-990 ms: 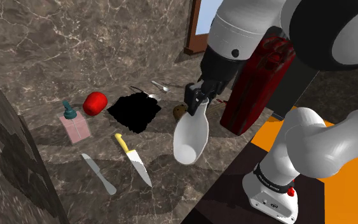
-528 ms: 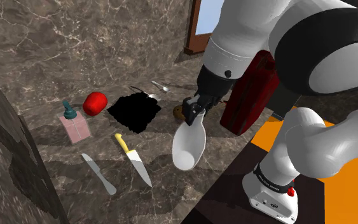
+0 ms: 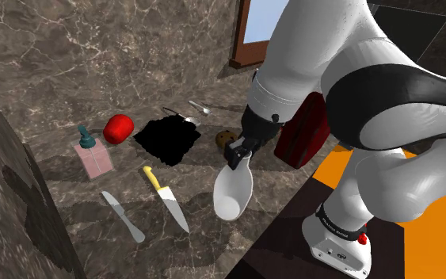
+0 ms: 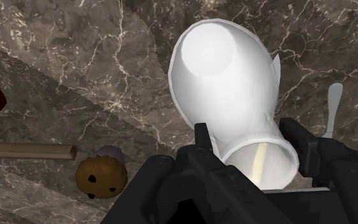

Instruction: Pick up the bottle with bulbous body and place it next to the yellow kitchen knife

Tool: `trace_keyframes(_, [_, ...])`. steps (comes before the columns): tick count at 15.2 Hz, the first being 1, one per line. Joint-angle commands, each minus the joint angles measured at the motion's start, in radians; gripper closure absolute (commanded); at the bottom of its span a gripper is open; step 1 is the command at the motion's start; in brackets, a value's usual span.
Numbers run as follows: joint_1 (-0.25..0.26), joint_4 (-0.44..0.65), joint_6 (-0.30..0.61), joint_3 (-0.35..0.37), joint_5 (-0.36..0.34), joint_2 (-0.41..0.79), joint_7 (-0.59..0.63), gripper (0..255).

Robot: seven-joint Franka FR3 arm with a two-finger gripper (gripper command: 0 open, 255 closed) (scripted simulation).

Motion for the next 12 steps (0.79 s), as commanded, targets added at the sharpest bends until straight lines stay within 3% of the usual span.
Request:
trace_keyframes(1, [0.003,-0.023,0.026,0.006,0.005,0.002,0.003,255])
trace_keyframes(8, [0.009,-0.101,0.130,0.033,0.022,0.029,0.013,255])
trace_keyframes(12, [0.009,-0.107,0.138,0.036,0.023,0.032,0.014,255])
